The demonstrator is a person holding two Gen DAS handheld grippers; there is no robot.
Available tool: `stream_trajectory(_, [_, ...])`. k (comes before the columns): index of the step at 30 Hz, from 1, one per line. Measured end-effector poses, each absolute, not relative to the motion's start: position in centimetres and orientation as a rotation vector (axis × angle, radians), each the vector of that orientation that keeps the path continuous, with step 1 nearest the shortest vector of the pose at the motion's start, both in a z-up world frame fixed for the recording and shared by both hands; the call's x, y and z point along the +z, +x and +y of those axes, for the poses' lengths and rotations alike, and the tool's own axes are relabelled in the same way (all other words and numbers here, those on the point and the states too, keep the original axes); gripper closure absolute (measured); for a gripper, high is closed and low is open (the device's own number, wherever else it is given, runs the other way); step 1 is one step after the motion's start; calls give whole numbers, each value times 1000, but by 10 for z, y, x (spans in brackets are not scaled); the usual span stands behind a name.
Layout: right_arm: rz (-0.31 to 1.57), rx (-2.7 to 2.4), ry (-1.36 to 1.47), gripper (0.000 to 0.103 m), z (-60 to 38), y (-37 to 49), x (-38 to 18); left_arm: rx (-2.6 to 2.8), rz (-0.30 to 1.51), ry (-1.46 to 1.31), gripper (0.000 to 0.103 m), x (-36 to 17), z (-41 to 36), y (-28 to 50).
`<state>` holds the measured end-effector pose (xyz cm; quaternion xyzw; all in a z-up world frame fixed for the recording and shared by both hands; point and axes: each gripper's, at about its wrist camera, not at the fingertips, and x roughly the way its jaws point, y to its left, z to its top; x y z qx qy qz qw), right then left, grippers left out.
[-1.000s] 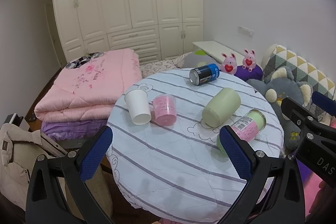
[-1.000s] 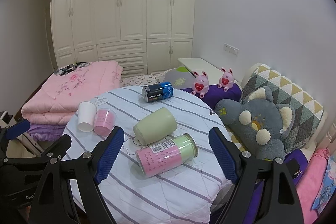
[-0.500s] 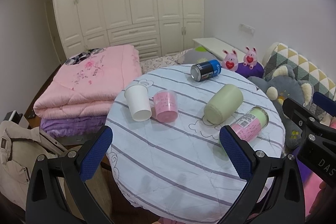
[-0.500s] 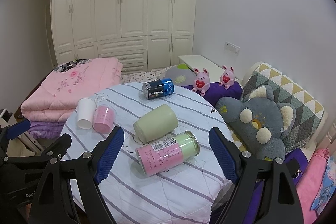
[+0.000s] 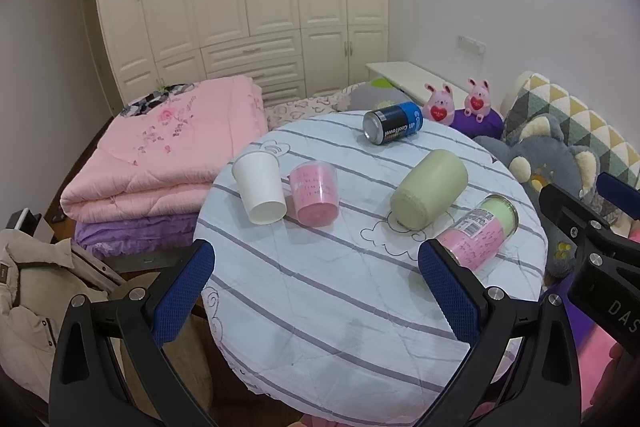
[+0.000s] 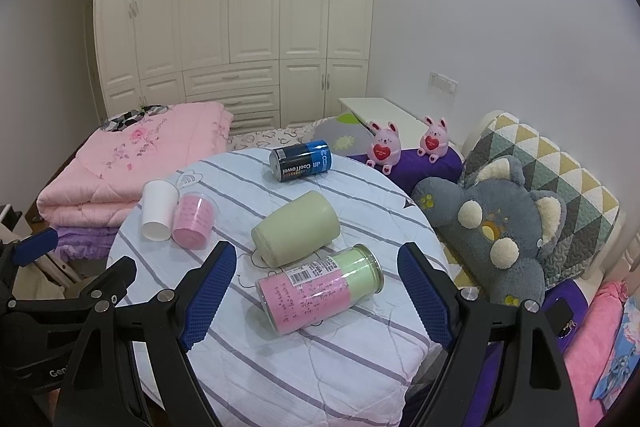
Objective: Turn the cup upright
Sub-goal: 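Approach the pale green cup lying on its side with the right gripper, then close the right gripper on the pale green cup's body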
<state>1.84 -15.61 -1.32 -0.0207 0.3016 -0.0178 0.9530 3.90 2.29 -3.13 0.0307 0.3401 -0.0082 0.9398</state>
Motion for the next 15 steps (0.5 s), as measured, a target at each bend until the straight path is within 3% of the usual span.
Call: stream_trajectory(15, [663,-43,-28,19,-156,42,-28,-23,741,59,0,-44,23,65])
